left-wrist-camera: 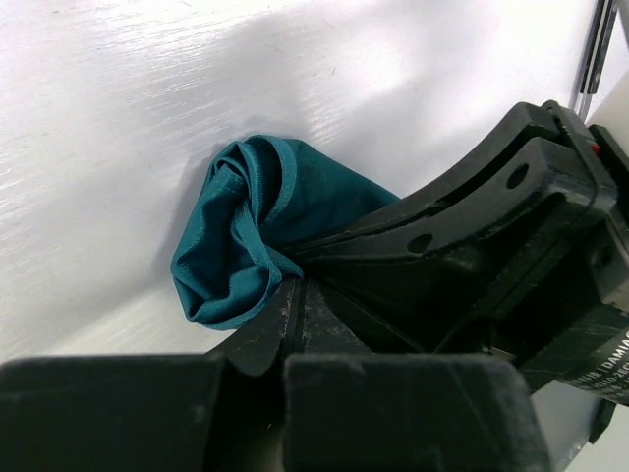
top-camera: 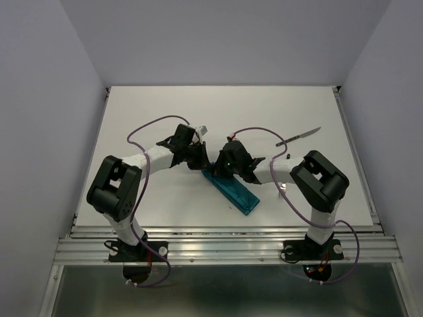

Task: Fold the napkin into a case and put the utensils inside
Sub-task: Stuff the top corner of the smaller-rectangle-folded napkin into the folded napkin.

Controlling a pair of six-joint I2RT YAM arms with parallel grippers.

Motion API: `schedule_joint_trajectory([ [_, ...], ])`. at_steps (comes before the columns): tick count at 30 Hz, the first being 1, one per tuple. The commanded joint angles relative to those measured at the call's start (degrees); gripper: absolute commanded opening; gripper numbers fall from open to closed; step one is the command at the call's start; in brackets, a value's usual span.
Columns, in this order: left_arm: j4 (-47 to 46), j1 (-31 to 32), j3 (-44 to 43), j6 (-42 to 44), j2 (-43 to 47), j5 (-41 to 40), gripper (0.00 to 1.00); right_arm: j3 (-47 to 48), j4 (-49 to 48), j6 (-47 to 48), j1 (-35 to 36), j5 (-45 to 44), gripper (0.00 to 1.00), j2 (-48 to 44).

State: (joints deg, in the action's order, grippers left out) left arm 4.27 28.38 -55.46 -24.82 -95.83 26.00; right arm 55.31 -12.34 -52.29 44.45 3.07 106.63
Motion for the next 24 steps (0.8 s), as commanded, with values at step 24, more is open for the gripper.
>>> schedule_joint_trajectory([
  [24, -6.1, 0.1, 1.3, 2.8, -1.0, 5.4, 0.0, -8.5, -4.5, -1.5, -2.6, -4.7, 0.01, -11.4],
])
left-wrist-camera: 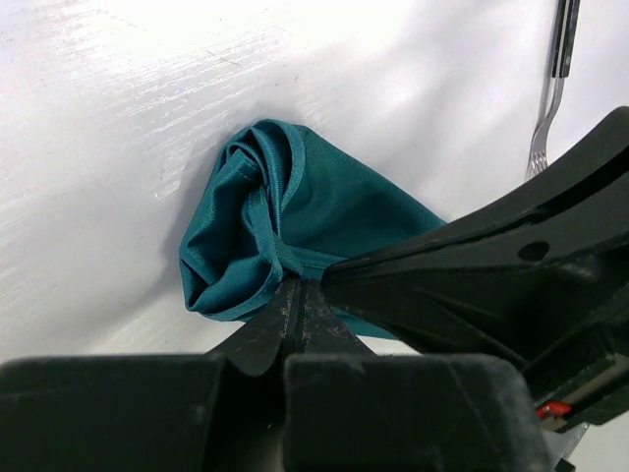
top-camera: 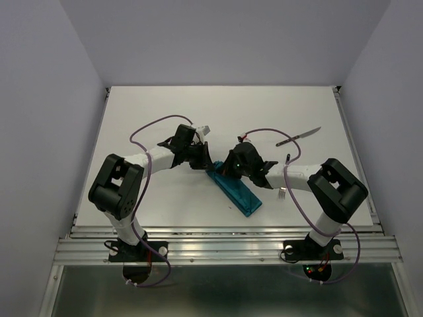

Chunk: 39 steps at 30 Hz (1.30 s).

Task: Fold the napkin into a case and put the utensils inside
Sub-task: Stuff the top corner of the smaller-rectangle-folded napkin into the folded napkin.

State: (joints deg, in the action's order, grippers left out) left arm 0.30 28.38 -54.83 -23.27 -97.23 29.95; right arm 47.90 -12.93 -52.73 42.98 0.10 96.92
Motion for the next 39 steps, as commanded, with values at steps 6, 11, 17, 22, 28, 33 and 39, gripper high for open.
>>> schedule_joint_trajectory([
  [6, -2.1, 0.0, 0.5, 1.3, -0.1, 1.7, 0.0, -1.6, -5.5, -1.6, -2.2, -0.6, 0.01, -0.3],
  [11, -2.1, 0.0, 0.4, 1.3, -0.2, 1.9, 0.0, -0.4, -7.1, -1.4, -2.2, 2.8, 0.01, 1.2],
  [17, -2.1, 0.0, 0.2, 1.5, -0.1, 2.2, 0.0, 1.8, -8.0, -1.2, -2.2, 4.8, 0.01, 3.4],
  [22, -2.1, 0.0, 0.2, 1.6, 0.1, 2.6, 0.0, 2.3, -10.3, -2.1, -2.2, 7.3, 0.01, 5.8],
  [28, -2.2, 0.1, 0.2, 1.6, 0.1, 2.9, 0.0, 3.0, -11.9, -3.4, -2.2, 8.3, 0.01, 10.2],
  [33, -2.3, 0.1, 0.2, 1.5, -0.4, 2.8, 0.0, 3.0, -11.8, -3.5, -2.2, 7.5, 0.01, 12.1],
  [39, -2.4, 0.1, -0.2, 0.8, -1.7, 2.5, 0.0, 2.3, -11.7, -3.2, -2.2, 7.5, 0.01, 10.3],
])
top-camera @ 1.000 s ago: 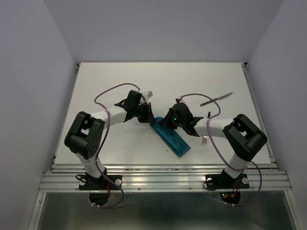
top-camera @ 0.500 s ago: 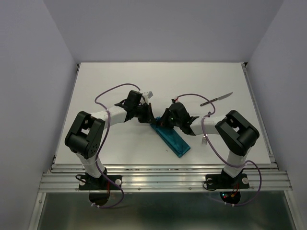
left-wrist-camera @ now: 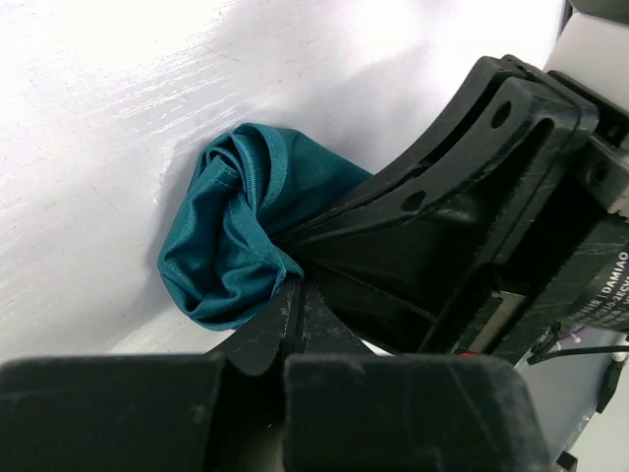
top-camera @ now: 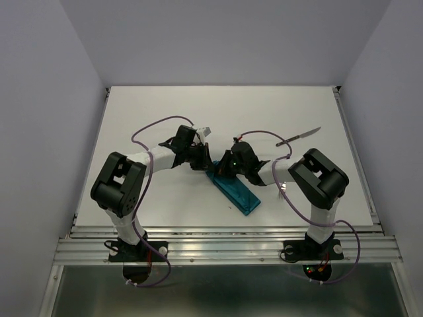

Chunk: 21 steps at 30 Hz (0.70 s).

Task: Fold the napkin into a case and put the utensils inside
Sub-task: Stuff the top corner of the smaller-rectangle-folded napkin into the folded napkin.

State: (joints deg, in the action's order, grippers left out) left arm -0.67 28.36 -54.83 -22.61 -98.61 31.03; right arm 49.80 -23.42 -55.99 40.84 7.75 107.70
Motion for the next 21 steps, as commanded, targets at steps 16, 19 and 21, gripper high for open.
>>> schedule_joint_trajectory([
  [16, -1.6, 0.0, -0.4, -0.5, -0.8, 1.3, 0.0, -2.2, 3.6, 2.5, -0.1, -4.4, 0.01, -11.7],
  [19, -1.6, 0.1, -0.5, -0.6, -0.9, 1.4, 0.0, -3.4, 4.4, 2.8, -0.1, -5.7, 0.01, -12.8],
  [21, -1.6, 0.1, -0.6, -0.8, -0.8, 1.5, 0.0, -3.8, 5.0, 3.2, -0.1, -6.3, 0.01, -13.3],
])
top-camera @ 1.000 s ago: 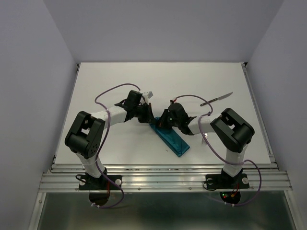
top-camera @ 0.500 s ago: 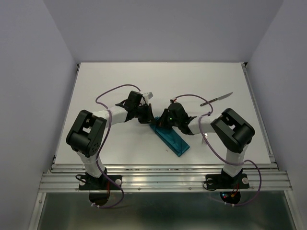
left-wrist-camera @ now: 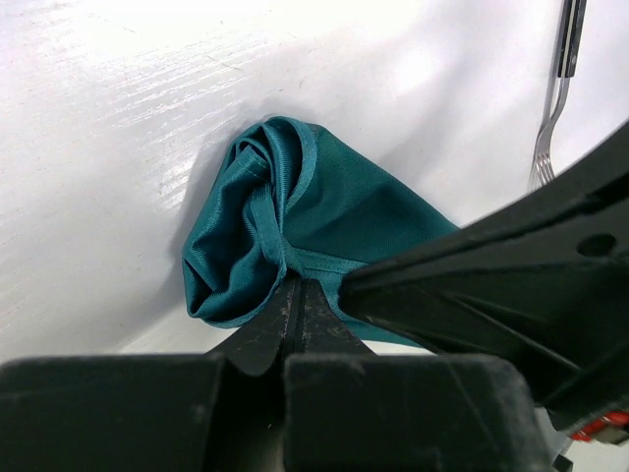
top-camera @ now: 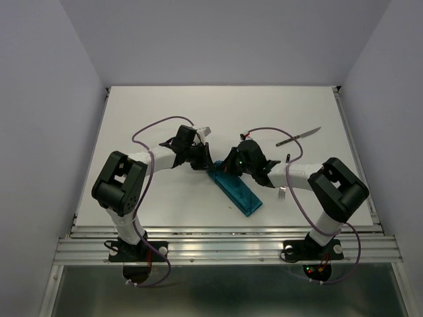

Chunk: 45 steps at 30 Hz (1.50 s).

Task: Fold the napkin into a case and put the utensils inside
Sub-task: Stuff the top corner of the smaller-rectangle-folded napkin into the folded napkin.

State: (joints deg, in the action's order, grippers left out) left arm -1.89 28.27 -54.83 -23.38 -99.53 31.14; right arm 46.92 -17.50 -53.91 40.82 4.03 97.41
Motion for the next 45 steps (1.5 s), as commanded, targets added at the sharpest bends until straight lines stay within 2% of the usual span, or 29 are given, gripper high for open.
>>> schedule_joint_trajectory([
  [1, -0.4, 0.2, -0.7, 0.0, 0.0, 1.4, 0.0, -1.0, -0.4, 1.3, -0.6, -2.6, 0.01, -3.0],
  [9, -0.4, 0.2, -1.8, -1.1, -0.6, 1.7, 0.0, 1.9, 1.9, 3.9, -0.6, 0.9, 0.01, 0.4],
  [19, -0.5, 0.2, -1.6, -1.5, -0.9, 1.8, 0.0, 4.1, 5.3, 5.0, -0.6, 0.5, 0.01, 3.8],
  [28, -0.6, 0.7, -2.1, -2.2, -1.5, 1.7, 0.0, 6.3, 3.0, 4.7, 0.0, 4.2, 0.01, 9.6],
  [39, -0.5, 0.8, -2.7, -4.0, -2.2, 0.1, 0.0, 6.5, 2.6, 4.4, 0.0, 4.3, 0.01, 10.3],
  [45, 1.4, 0.8, -2.4, -4.8, 1.0, -2.4, 0.17, 5.9, 2.6, 4.3, 0.0, 4.1, 0.01, 10.3],
])
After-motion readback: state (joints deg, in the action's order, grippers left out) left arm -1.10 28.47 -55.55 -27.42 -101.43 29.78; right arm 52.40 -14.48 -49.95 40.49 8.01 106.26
